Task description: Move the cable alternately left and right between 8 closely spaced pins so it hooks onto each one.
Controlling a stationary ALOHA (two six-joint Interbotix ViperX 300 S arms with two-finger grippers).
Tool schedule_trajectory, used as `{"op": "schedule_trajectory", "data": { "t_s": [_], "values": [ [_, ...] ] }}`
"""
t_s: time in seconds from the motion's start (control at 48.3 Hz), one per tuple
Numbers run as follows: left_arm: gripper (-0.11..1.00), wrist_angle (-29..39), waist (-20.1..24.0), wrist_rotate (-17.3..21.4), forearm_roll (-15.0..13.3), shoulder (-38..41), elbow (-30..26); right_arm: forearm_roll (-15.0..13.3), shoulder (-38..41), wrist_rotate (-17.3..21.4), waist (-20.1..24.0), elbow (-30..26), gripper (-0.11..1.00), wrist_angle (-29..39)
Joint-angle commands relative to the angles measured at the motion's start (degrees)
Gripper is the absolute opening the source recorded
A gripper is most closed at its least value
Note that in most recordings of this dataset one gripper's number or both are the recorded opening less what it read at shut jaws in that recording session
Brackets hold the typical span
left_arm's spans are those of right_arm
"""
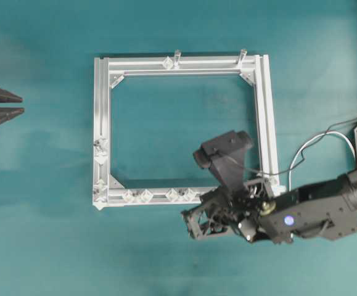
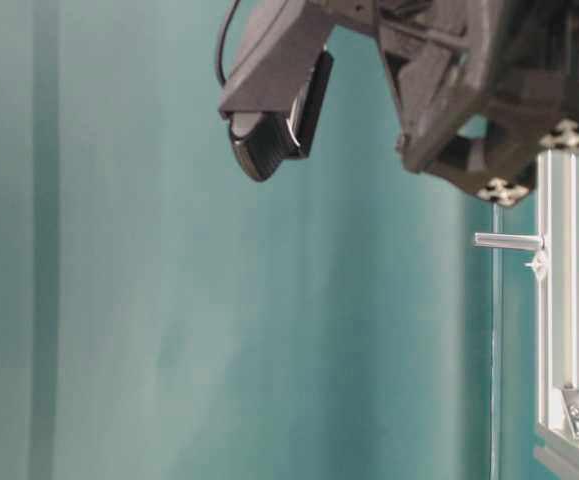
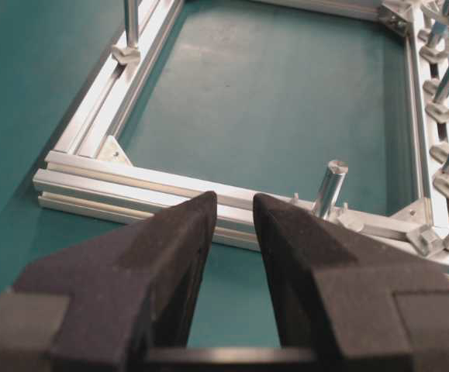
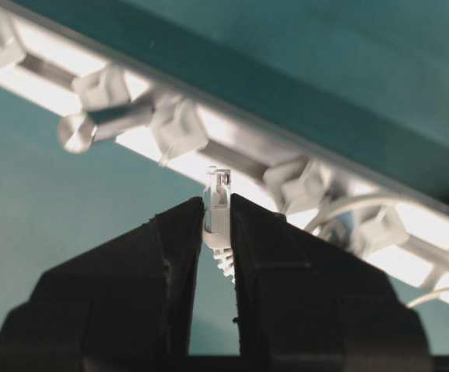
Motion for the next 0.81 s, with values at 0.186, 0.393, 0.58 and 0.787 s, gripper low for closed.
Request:
{"op": "schedule_trajectory", "data": {
  "t_s": [0.186,0.393,0.58,0.787],
  "values": [
    [0.37,-0.2,0.3,-0.2,0.2,0.4,-1.4,0.3,1.8,6.2,5.2,-6.3,0.15,4.4],
    [0.37,-0.2,0.3,-0.2,0.2,0.4,-1.4,0.3,4.1,8.8,6.9,-10.5,0.15,9.0],
    [0.37,-0.2,0.3,-0.2,0.2,0.4,-1.4,0.2,6.2,8.8,6.5,-13.8,0.15,9.8],
    [0.37,-0.2,0.3,-0.2,0.2,0.4,-1.4,-0.1,9.2,8.2,4.9,-18.0,0.15,9.6]
  ]
}}
